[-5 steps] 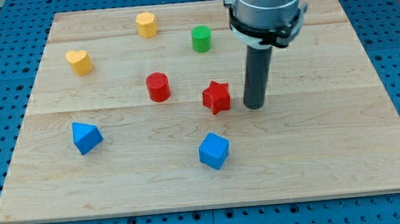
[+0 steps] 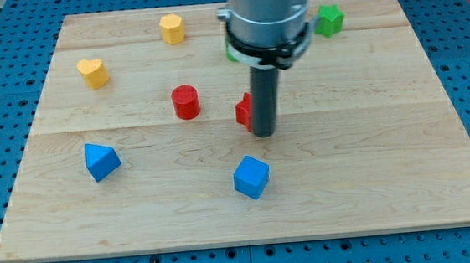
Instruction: Place the red star at the center of the board
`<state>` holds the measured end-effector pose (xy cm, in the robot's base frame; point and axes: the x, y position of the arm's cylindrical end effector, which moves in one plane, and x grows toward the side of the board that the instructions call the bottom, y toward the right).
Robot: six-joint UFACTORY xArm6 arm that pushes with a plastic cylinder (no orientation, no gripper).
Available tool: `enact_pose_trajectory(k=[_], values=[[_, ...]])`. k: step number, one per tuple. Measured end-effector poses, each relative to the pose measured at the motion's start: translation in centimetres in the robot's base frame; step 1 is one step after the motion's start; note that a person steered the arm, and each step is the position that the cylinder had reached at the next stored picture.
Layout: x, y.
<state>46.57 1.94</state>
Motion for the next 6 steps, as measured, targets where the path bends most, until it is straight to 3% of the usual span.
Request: enact_pose_trajectory(k=[2, 6], values=[[-2.5, -3.8], [-6.3, -4.7]])
